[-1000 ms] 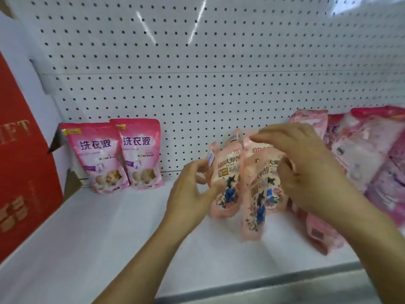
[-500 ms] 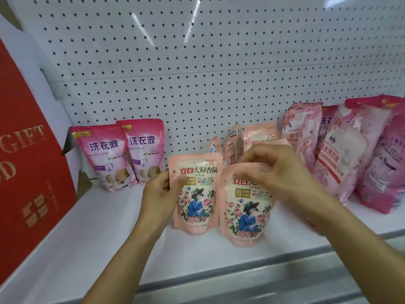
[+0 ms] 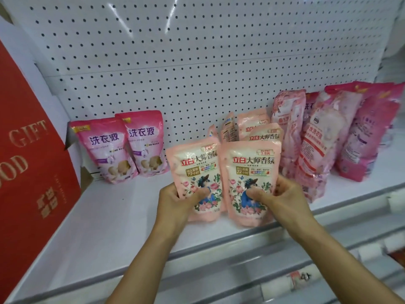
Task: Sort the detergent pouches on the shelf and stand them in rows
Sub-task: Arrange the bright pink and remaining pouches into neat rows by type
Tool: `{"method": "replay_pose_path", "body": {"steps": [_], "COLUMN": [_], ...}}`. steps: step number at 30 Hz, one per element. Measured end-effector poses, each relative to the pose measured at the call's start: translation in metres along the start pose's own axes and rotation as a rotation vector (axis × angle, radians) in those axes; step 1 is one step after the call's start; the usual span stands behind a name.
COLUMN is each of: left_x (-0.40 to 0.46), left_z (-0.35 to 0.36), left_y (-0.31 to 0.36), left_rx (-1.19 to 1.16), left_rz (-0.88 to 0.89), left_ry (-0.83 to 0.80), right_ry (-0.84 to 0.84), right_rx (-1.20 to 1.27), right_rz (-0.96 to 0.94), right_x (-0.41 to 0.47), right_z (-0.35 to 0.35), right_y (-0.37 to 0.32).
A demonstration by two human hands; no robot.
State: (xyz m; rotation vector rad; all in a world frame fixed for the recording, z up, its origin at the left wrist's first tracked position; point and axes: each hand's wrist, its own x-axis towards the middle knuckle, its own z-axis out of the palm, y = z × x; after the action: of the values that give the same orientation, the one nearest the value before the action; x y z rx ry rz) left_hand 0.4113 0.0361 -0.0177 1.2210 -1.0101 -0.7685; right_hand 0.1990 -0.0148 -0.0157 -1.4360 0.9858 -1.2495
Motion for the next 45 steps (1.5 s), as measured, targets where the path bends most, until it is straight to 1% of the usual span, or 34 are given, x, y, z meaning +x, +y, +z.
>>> {"method": "replay_pose_path", "body": {"steps": [3,7,13,18,24,28,32,36,41,45], "left_x": [-0.014,-0.035,-0.069,-0.098,-0.137,-0.148,-0.131,-0.093,-0.028,0.026], "left_z": [0.014,0.047,0.123,0.221,0.363,0.438,0.491,0.536,0.582,0.616], "left_y": [0.008,0.015,0.017,0.011,-0.003,-0.01,-0.009,-0.008,-0.015,-0.023], "left_rx": [-0.012,-0.005,-0.008,-0.016,-0.063,-0.081,-0.07,-0.047,0.015,0.023], "left_rz": [0.026,0.038,0.085,0.099,0.019,-0.026,-0.02,0.033,0.12,0.107], "left_ry": [-0.029,-0.09,-0.122,-0.142,-0.212,-0.241,-0.231,-0.218,-0.156,-0.104], "right_ry": [0.033,0.084,0.172,0.233,0.256,0.304,0.33,0.345,0.307,0.306], "right_rx": [0.04,0.001,0.025,0.016,-0.039,-0.043,-0.028,-0.01,0.016,0.033], "right_rz": [0.017,0.025,-0.049,-0.086,-0.04,-0.008,-0.023,-0.048,-0.065,-0.091], "right_x": [-0.015,-0.031,-0.054,-0.07,-0.085,-0.08,-0.055,-0.01,0.065,0.139], "right_z": [-0.018,-0.053,-0.13,-0.229,-0.379,-0.454,-0.503,-0.539,-0.578,-0.603], "right_y": [-0.008,-0.014,-0.014,-0.009,-0.004,0.002,0.007,0.013,0.019,0.026]}}
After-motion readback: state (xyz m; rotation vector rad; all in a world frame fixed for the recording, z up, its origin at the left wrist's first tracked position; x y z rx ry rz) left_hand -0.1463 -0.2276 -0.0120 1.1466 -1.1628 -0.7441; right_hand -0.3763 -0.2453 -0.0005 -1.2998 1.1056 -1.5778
